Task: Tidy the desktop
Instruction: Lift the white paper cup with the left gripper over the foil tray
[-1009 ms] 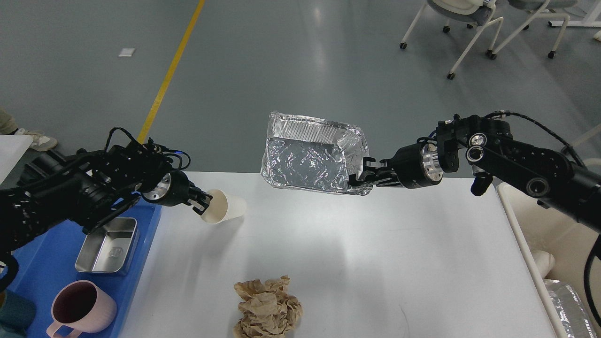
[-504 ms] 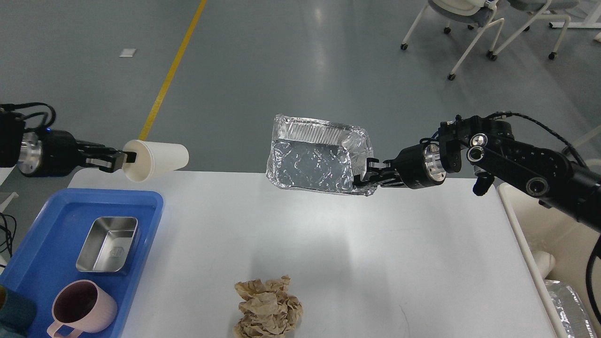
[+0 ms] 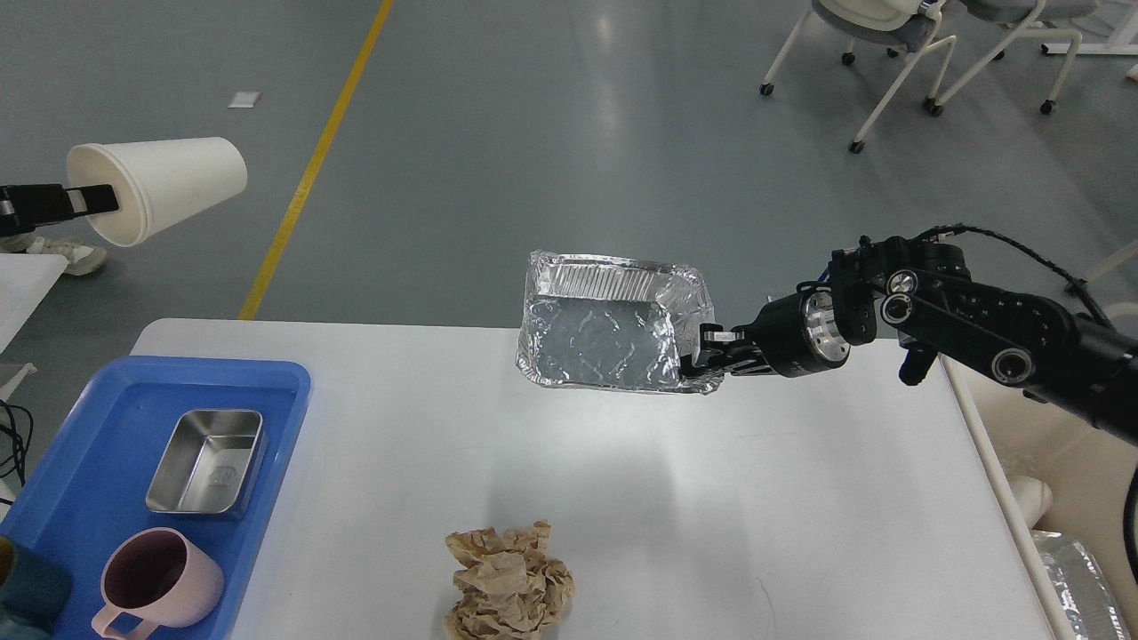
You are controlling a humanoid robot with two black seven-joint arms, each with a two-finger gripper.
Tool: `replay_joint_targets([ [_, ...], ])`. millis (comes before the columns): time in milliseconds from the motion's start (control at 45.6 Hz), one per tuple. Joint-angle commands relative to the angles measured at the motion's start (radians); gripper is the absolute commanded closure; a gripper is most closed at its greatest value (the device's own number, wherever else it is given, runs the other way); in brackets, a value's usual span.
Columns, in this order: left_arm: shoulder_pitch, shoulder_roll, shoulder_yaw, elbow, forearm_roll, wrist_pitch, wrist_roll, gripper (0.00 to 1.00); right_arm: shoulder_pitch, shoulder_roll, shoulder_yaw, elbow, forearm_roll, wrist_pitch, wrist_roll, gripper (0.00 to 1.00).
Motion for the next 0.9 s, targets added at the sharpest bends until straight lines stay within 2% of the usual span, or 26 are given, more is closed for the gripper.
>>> replay_joint_targets([
  [0,-0.010,-0.006,0.004,0.004,0.035,-0.007,0.004,0.96,0.004,0.000,0.000,0.002,0.001,0.000,0.000,1.00],
  [154,-0.152,-0.111,0.000,0.011,0.257,-0.110,0.013,0.96,0.007,0.001,0.000,0.003,0.002,0.000,0.000,1.00],
  [417,-0.333,-0.325,0.005,0.022,0.438,-0.281,0.014,0.95,0.004,0.003,0.000,0.008,0.002,-0.003,0.001,1.00],
  [724,-0.452,-0.610,0.008,0.054,0.516,-0.369,0.023,0.94,0.001,0.003,0.000,0.009,0.002,-0.003,0.001,1.00],
  [877,-0.525,-0.769,0.060,0.132,0.516,-0.395,0.027,0.94,0.001,0.005,0.000,0.011,0.002,-0.005,0.001,1.00],
])
